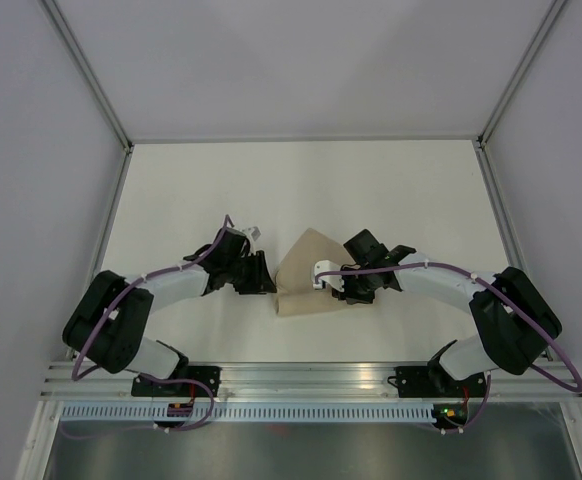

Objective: Fold the napkin, place the utensils inside, and roll it up
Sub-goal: Roll the napkin at the center of the board.

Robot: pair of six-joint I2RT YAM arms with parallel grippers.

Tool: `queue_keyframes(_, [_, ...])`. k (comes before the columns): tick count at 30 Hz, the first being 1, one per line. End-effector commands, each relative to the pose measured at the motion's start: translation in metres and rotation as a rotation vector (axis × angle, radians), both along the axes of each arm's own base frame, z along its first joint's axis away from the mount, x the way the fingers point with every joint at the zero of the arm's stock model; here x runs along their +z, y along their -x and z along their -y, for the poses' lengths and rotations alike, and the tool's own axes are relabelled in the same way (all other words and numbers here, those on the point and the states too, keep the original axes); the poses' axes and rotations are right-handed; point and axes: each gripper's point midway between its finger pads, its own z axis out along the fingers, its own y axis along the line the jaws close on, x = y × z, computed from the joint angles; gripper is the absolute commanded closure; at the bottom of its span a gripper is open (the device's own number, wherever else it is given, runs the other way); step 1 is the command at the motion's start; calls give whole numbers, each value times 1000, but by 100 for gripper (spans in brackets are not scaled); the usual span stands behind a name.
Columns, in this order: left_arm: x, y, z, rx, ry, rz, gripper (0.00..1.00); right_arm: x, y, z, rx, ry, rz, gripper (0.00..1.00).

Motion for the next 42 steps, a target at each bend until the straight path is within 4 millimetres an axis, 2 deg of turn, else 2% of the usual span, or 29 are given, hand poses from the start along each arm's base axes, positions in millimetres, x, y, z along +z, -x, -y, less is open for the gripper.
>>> queue_keyframes(1, [8, -14, 10, -33, 18, 34, 58, -40, 18, 42, -27, 196, -59, 95])
queue_keyframes(5, [7, -16, 14, -51, 29, 33, 60, -40, 17, 41, -27, 194, -59, 96])
queue_keyframes(9, [14, -20, 21, -70, 65, 62, 64, -41, 18, 40, -24, 194, -64, 96])
queue_keyframes(12, [12, -21, 25, -91, 71, 47, 75, -41, 18, 40, -25, 190, -64, 96])
queue_keyframes(13, [10, -21, 25, -98, 65, 41, 82, -41, 18, 40, -23, 188, -63, 96])
queue_keyframes(17, [2, -25, 30, -115, 64, 11, 98, -39, 22, 39, -7, 181, -81, 98])
queue_keyframes(25, [0, -38, 30, -110, 22, 14, 98, -26, 37, 29, 103, 118, -158, 100])
queue_keyframes(31, [5, -48, 30, -109, 12, 25, 98, -20, 47, 23, 161, 101, -258, 99])
queue_keyframes(33, [5, -49, 28, -102, 3, 21, 98, -24, 52, 27, 173, 119, -313, 100])
queue_keyframes(37, [3, -50, 24, -90, -5, 17, 98, -34, 46, 32, 142, 172, -348, 99])
queue_keyframes(42, [5, -51, 24, -103, -4, 21, 98, -36, 43, 30, 105, 172, -447, 100])
